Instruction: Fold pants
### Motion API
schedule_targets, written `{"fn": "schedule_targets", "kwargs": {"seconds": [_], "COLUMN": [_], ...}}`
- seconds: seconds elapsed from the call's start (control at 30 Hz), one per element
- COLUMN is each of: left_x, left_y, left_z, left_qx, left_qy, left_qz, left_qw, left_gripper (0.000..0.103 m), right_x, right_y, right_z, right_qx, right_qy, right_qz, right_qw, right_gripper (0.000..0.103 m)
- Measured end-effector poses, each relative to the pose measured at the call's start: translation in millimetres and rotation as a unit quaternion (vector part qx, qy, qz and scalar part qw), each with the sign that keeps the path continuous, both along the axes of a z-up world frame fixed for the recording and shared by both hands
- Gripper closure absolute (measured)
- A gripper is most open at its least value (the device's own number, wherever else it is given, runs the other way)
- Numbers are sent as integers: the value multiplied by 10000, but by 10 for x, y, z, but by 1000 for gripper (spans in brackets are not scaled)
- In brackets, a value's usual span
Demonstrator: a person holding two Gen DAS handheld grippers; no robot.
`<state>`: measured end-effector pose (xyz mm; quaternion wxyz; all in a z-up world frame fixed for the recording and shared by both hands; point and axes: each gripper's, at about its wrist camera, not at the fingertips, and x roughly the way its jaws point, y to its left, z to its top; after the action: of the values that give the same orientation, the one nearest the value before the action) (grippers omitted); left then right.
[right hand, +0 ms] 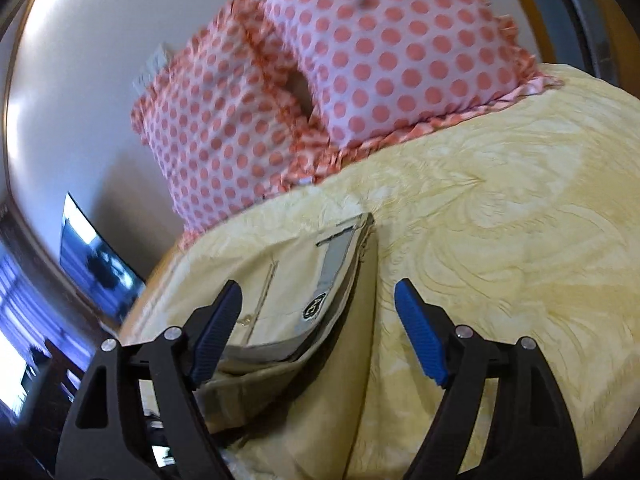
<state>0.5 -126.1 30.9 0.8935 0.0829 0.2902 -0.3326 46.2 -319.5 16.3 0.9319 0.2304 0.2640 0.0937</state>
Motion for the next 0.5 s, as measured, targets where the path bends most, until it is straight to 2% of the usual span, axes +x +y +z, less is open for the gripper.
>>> {"fn": "schedule_targets", "kwargs": {"seconds": [0.03,0.1,0.13,0.23,0.27,0.3,0.4,0.43,0.5], "left_x": [-21,-5,61,454,592,779,1228,1397,1624], "left_y": [175,497,701,1256,1410,1595,1983,2073,2152], "left_z": [113,306,410,547,541,510,355,285,195], "left_qx": [-245,-618,-733,-702,-720,-759,-1010,-1112,-1182], "left_qy": [-13,-199,-288,-335,-206,42,825,1171,1564], "left_qz": [37,272,543,1595,1825,2046,2302,2252,2228], "left_qw": [9997,9975,9954,9841,9803,9759,9644,9608,9550], "left_gripper": [47,21,21,20,20,20,21,21,21], "right_x": [72,212,272,412,431,460,440,443,502], "right_y": [35,101,124,160,164,166,182,177,125], "right_z": [-3,-39,-62,-150,-179,-220,-241,-237,-249], "right_qx": [-116,-323,-408,-584,-622,-624,-694,-704,-536], "right_qy": [103,320,417,692,748,821,819,843,989], "right_qz": [38,113,132,133,128,188,330,348,345], "right_qw": [9999,9989,9982,9958,9952,9945,9937,9933,9931], "right_gripper": [25,25,26,33,42,57,63,63,58]}}
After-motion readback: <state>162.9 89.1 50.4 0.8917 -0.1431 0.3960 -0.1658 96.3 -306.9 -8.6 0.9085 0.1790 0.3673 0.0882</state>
